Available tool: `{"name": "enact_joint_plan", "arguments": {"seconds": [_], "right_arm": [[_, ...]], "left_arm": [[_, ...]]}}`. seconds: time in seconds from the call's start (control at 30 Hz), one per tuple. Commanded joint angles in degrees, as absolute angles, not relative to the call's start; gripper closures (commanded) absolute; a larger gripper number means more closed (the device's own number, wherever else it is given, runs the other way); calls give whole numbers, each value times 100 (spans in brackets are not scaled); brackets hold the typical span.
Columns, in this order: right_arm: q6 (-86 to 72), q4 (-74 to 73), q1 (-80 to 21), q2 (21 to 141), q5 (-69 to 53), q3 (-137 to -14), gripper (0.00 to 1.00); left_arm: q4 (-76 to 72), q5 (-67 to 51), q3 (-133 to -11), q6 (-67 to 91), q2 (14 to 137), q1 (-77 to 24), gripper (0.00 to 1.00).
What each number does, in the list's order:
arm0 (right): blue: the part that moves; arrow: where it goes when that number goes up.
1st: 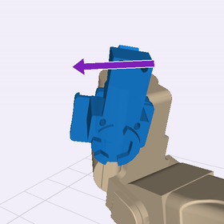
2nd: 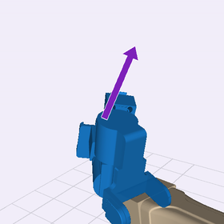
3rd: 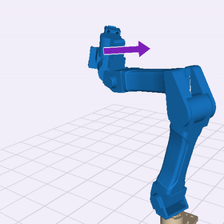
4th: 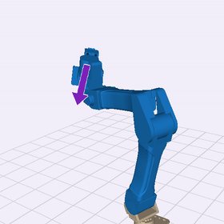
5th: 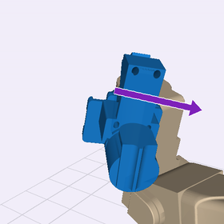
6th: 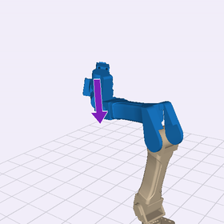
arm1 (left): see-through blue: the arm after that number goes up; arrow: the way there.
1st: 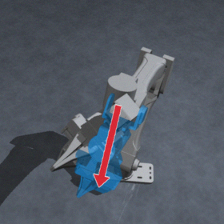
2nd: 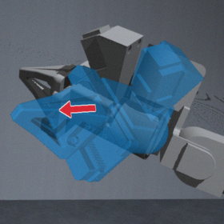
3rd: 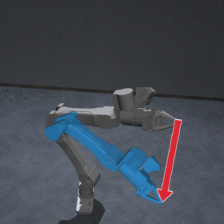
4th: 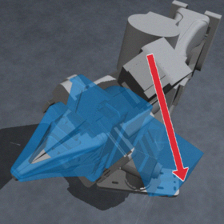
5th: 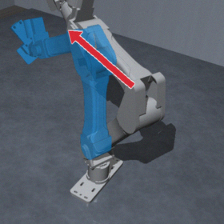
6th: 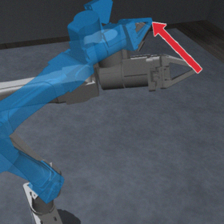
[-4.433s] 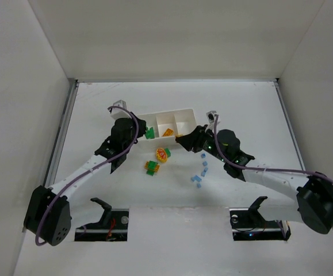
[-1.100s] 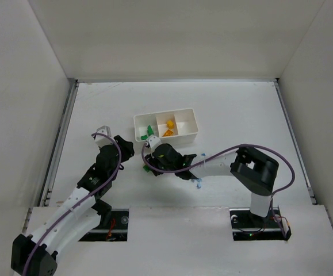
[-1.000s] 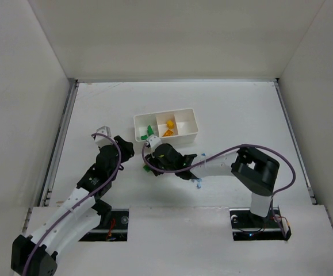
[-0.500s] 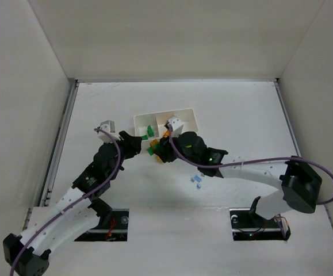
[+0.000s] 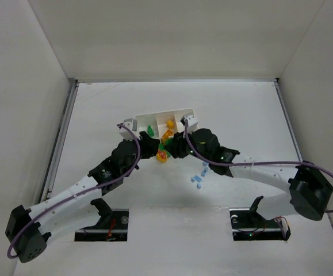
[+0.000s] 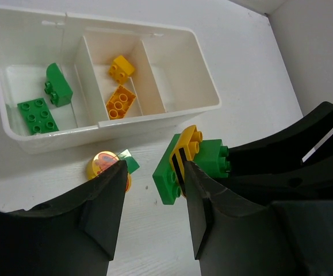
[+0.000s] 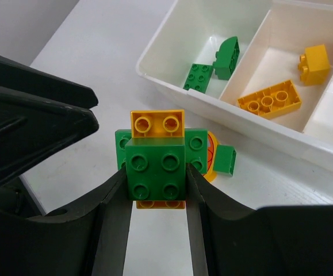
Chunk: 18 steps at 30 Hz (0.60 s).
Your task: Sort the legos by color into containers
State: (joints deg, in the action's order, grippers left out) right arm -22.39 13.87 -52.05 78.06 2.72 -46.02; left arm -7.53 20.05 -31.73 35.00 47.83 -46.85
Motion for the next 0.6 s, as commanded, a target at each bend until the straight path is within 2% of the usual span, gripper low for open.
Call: {"name": "enact_joint_plan", "arguments": {"seconds": [0.0, 0.3, 0.57], "right_arm": [[-2460, 2065, -5032, 7462, 62, -4474, 73], [-2768, 2408, -4733, 7286, -272, -4157, 73], [-2962, 2628, -4663, 7304, -509, -4070, 73]], "left_arm": [[-1213, 2021, -3507, 3393, 4939, -4750, 59], [-1511, 1863, -3639, 3436, 5475, -4944, 60], [-1784, 1784, -3656, 3454, 5765, -5014, 68]]}}
